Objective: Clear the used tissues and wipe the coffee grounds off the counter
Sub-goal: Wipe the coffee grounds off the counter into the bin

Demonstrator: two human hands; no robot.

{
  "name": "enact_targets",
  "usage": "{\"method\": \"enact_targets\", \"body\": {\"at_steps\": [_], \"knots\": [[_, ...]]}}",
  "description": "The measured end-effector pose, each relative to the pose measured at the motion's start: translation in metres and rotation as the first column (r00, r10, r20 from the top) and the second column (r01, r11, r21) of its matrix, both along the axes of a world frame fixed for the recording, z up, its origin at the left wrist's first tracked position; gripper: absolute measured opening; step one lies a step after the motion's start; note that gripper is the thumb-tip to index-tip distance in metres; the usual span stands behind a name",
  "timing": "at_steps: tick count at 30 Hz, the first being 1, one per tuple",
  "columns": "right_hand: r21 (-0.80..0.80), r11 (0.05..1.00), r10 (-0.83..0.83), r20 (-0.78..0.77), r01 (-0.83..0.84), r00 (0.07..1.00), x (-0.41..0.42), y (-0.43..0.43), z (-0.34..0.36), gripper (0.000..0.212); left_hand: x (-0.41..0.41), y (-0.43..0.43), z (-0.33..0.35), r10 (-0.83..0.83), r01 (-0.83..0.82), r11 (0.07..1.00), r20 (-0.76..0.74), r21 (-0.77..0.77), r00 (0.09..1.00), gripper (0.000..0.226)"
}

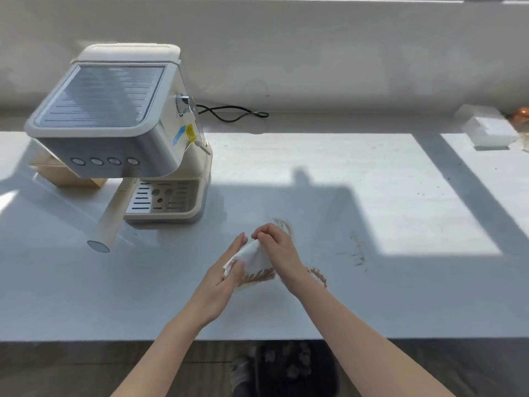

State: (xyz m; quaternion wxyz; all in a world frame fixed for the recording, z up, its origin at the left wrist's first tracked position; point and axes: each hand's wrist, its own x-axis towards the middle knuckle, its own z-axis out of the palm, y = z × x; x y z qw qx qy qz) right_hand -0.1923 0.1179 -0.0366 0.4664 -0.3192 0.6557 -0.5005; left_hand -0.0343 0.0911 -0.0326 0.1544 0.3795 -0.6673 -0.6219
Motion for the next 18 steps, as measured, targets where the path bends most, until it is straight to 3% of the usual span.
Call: {"method": "enact_targets", "body": {"at_steps": [3,7,11,14,16,18], "knots": [[-0.029,0.978,-0.209,-0.021,0.208,0.978,-0.013,0.026,-0.009,0.024,0.008,-0.001,0.001,0.057,-0.056,0.995,0.01,-0.086,0.998,0.036],[-0.104,0.903,-0.428,-0.302,0.416,0.852,-0.045,0.074,-0.028,0.026,0.021,-0.006,-0.006,0.209,-0.175,0.918,0.06,-0.356,0.976,0.038],[-0.059,0.894,-0.407,-0.519,0.444,0.752,-0.08,0.117,-0.05,0.023,0.032,-0.012,-0.035,0.313,-0.162,0.806,0.177,-0.57,0.933,0.05],[-0.029,0.891,-0.365,-0.639,0.453,0.677,-0.103,0.142,-0.06,0.034,0.031,-0.002,-0.062,0.18,-0.001,0.868,0.313,-0.496,0.933,0.063],[0.004,0.881,-0.328,-0.714,0.473,0.618,-0.124,0.153,-0.064,0.041,0.025,0.006,-0.077,0.098,0.15,0.85,0.432,-0.505,0.897,0.059],[0.079,0.862,-0.261,-0.777,0.5,0.572,-0.147,0.158,-0.068,0.041,0.018,0.009,-0.085,0.107,0.198,0.823,0.488,-0.532,0.867,0.059]]}}
